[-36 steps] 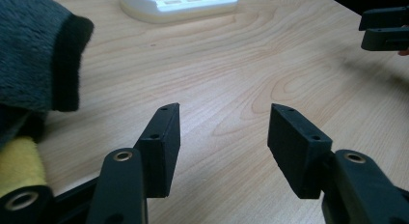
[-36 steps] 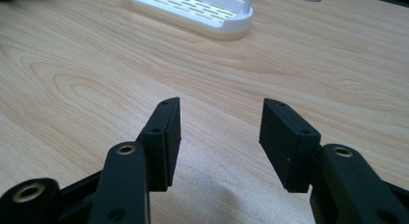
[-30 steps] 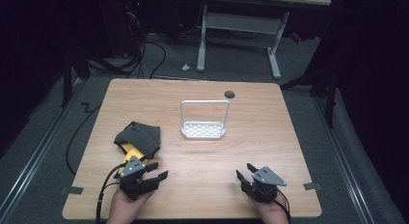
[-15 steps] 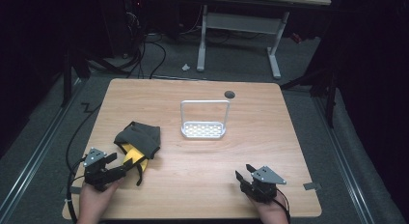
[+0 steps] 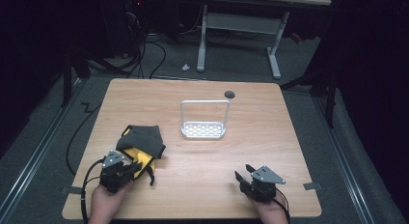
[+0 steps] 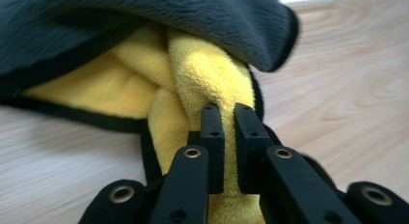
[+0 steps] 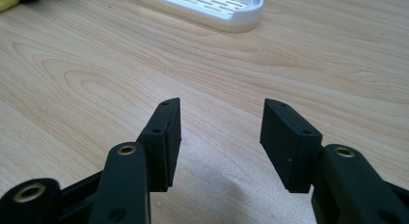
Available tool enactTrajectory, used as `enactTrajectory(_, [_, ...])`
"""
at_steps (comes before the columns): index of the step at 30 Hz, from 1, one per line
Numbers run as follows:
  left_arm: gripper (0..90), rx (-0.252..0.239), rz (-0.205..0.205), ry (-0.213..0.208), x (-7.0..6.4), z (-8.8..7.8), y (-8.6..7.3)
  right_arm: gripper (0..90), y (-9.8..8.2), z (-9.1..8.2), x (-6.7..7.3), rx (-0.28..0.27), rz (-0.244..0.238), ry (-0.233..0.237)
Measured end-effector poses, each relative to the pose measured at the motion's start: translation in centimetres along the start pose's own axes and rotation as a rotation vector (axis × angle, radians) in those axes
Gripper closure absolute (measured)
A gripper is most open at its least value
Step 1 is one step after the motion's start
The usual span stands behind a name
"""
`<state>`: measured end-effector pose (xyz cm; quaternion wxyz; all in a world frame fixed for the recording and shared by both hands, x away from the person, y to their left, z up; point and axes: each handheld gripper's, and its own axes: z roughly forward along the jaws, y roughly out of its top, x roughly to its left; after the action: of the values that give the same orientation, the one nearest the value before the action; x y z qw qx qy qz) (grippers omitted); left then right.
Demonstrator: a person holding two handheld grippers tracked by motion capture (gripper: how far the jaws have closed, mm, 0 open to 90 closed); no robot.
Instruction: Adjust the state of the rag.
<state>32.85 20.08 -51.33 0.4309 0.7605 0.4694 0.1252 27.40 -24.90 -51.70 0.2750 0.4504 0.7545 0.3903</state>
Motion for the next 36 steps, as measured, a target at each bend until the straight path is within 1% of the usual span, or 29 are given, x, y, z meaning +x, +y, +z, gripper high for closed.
enactTrajectory(1, [83.7, 0.003, 0.017, -0.027, -1.0, 0.4, 0.0, 49.7, 0.0, 0.0, 0.0, 0.0, 0.0, -0.001])
enactTrajectory(2, [83.7, 0.003, 0.017, -0.027, -1.0, 0.4, 0.0, 49.7, 0.0, 0.0, 0.0, 0.001, -0.002, -0.002])
enactTrajectory(3, [83.7, 0.005, 0.027, -0.037, -1.5, 0.6, 0.0, 49.7, 0.0, 0.0, 0.0, 0.001, -0.003, -0.001])
enactTrajectory(4, [83.7, 0.012, 0.049, -0.06, -2.5, 0.9, 0.0, 49.7, 0.0, 0.0, 0.0, 0.0, 0.0, -0.001])
enactTrajectory(5, [83.7, 0.012, 0.049, -0.06, -2.5, 0.9, 0.0, 49.7, 0.0, 0.0, 0.0, 0.0, -0.002, 0.0])
enactTrajectory(9, [83.6, 0.019, 0.096, -0.1, -4.6, 1.6, -0.2, 49.7, 0.0, 0.0, 0.0, 0.002, -0.002, 0.002])
enactTrajectory(10, [83.6, 0.022, 0.11, -0.127, -5.5, 1.9, -0.2, 49.6, 0.0, 0.1, 0.0, 0.002, -0.005, 0.0])
enactTrajectory(11, [83.7, 0.022, 0.11, -0.127, -5.5, 1.9, -0.2, 49.5, 0.0, 0.1, 0.1, 0.0, -0.006, 0.002])
enactTrajectory(13, [83.7, 0.023, 0.124, -0.153, -6.5, 2.2, -0.3, 49.1, 0.0, 0.1, 0.1, 0.003, -0.009, 0.003])
enactTrajectory(19, [83.6, 0.029, 0.149, -0.247, -9.4, 3.1, -0.8, 48.6, 0.0, 0.2, 0.4, 0.006, -0.018, 0.006])
enactTrajectory(20, [83.5, 0.031, 0.158, -0.279, -10.3, 3.4, -0.9, 48.5, 0.0, 0.3, 0.5, 0.007, -0.019, 0.008])
enactTrajectory(21, [83.4, 0.031, 0.158, -0.279, -10.3, 3.4, -0.9, 48.5, 0.0, 0.3, 0.5, 0.007, -0.019, 0.008])
enactTrajectory(24, [83.0, 0.032, 0.172, -0.316, -11.5, 3.8, -1.1, 48.4, 0.1, 0.4, 0.6, 0.008, -0.025, 0.009])
enactTrajectory(25, [80.7, 0.033, 0.177, -0.327, -11.8, 4.0, -1.1, 48.3, 0.1, 0.4, 0.7, 0.007, -0.027, 0.011])
enactTrajectory(27, [72.7, 0.032, 0.179, -0.354, -12.1, 4.0, -1.0, 47.9, 0.1, 0.4, 0.9, 0.008, -0.031, 0.014])
enactTrajectory(28, [72.7, 0.03, 0.178, -0.36, -12.1, 3.8, -1.0, 47.9, 0.1, 0.4, 0.9, 0.008, -0.031, 0.014])
enactTrajectory(29, [69.4, 0.024, 0.179, -0.359, -12.1, 3.5, -0.9, 47.6, 0.1, 0.4, 1.0, 0.007, -0.031, 0.017])
enactTrajectory(30, [63.5, 0.005, 0.168, -0.366, -11.7, 2.7, -0.8, 46.6, 0.2, 0.4, 1.1, 0.006, -0.029, 0.023])
enactTrajectory(31, [60.9, -0.004, 0.169, -0.362, -11.4, 2.3, -0.8, 45.9, 0.2, 0.4, 1.3, 0.004, -0.031, 0.026])
enactTrajectory(32, [60.2, -0.015, 0.168, -0.351, -11.2, 1.8, -0.8, 45.5, 0.3, 0.3, 1.4, 0.001, -0.032, 0.029])
enactTrajectory(33, [59.5, -0.015, 0.168, -0.351, -11.2, 1.8, -0.8, 45.5, 0.3, 0.3, 1.4, 0.001, -0.032, 0.029])
enactTrajectory(34, [58.3, -0.034, 0.152, -0.337, -10.4, 0.9, -0.8, 44.8, 0.5, 0.2, 1.8, -0.007, -0.034, 0.043])
enactTrajectory(35, [57.3, -0.034, 0.152, -0.337, -10.4, 0.9, -0.8, 44.8, 0.5, 0.2, 1.8, -0.007, -0.034, 0.043])
enactTrajectory(36, [56.6, -0.044, 0.145, -0.326, -9.9, 0.5, -0.8, 44.2, 0.8, 0.1, 2.4, -0.015, -0.034, 0.056])
